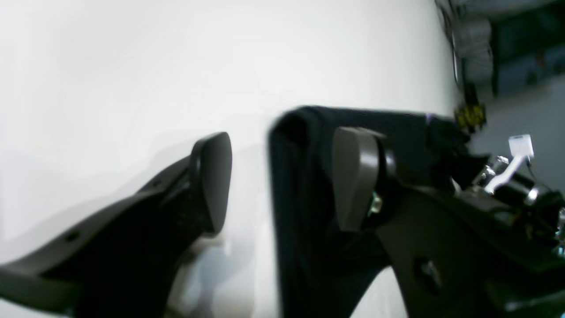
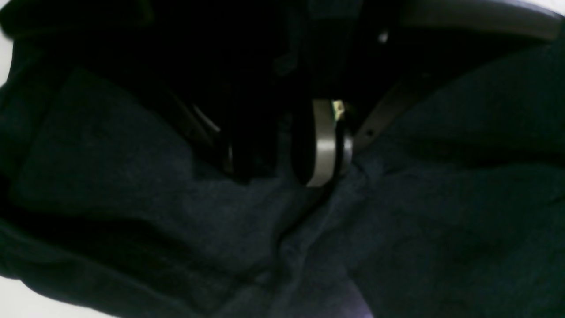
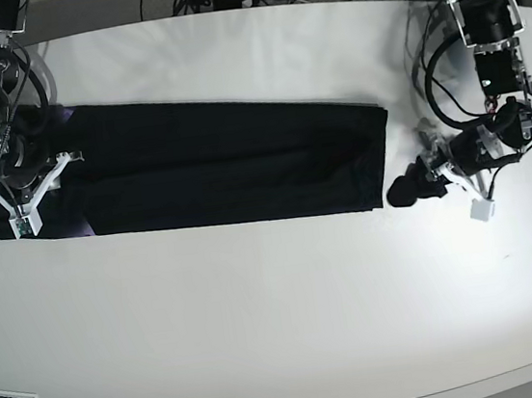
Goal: Fold the T-shirt properly
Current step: 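Grasp the folded edge of the strip with both grippers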
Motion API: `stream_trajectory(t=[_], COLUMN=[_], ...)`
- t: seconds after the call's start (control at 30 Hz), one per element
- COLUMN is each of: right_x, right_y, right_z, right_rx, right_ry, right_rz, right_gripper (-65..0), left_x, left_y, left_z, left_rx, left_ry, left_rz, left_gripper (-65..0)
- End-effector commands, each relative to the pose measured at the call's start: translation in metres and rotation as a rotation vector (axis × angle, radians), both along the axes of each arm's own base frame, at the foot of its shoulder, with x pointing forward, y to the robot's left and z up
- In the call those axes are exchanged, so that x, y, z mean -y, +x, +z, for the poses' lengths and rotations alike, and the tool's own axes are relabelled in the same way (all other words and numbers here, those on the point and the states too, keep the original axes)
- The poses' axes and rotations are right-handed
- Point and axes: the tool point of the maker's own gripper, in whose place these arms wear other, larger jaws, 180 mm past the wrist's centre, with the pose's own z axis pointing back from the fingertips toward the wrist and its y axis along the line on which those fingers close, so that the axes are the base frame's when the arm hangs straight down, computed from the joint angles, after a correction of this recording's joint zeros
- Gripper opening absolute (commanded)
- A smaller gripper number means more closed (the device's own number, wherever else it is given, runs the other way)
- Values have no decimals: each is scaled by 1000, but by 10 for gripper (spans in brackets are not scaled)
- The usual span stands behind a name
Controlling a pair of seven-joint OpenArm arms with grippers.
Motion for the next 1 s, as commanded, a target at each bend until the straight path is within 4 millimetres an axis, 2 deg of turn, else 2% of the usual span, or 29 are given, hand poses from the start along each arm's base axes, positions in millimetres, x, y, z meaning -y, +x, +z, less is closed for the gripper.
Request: stream_trajectory(t=[0.0,0.1,0.23,0.27,0.3,0.37,0.4,0.57,0.63,0.8,0.87,0.97], right_x=[3,4,4,4,4,5,6,4,-5,-37,-37,-34], right_y=[8,9,12,13,14,17,18,32,38,46,43,43], right_z=[11,13,15,16,17,19,21,33,41,80,89,91], right_rx=[34,38,45,50,52,58,62,102,128,218,217,217], right_ry=[-12,-14,-15,-15,-17,-25,-24,-19,18,92,62,48], right_rz=[7,8,12,14,14,14,15,24,59,252,286,285], right_gripper=[-419,-419,-419,-419,-419,-419,-419,-419,-419,-419,-419,-419], left_x=[15,49,71,72,73,71,70,62,54,23,6,-14], left_y=[-7,-10,-11,-10,-9,-7,-6,4,9,23,27,31], left_z=[-6,-4,-2,-2,-1,-1,-1,7,13,28,33,42], left_rx=[-47,-33,-24,-22,-20,-17,-17,9,25,61,70,85], left_ry=[-9,-75,-112,-115,-115,-99,-91,-69,-50,21,59,94], left_rz=[-46,-116,-146,-148,-148,-149,-149,-147,-142,-123,-112,-95], left_gripper=[-272,-273,-286,-321,-396,-626,-650,-650,-650,-650,-650,-650])
